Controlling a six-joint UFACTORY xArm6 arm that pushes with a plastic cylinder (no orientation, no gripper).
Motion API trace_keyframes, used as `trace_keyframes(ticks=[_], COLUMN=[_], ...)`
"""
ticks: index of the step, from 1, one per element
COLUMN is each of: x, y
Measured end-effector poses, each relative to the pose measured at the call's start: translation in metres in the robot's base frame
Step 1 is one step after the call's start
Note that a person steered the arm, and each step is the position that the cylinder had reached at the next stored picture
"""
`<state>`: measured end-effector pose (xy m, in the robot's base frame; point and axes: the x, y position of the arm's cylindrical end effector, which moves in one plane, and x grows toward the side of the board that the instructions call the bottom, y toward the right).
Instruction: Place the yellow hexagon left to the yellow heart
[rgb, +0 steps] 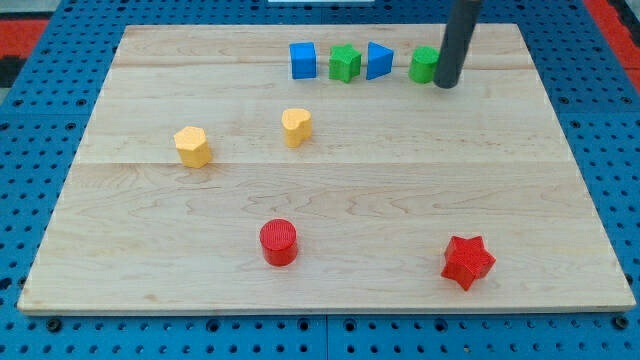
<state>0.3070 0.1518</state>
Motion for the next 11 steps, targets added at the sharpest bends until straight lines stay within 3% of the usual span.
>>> trace_keyframes(ticks=[3,5,10,11], x=[-0.006,0.038,0.048,0.098], y=[-0.013,-0.041,-0.273,-0.334])
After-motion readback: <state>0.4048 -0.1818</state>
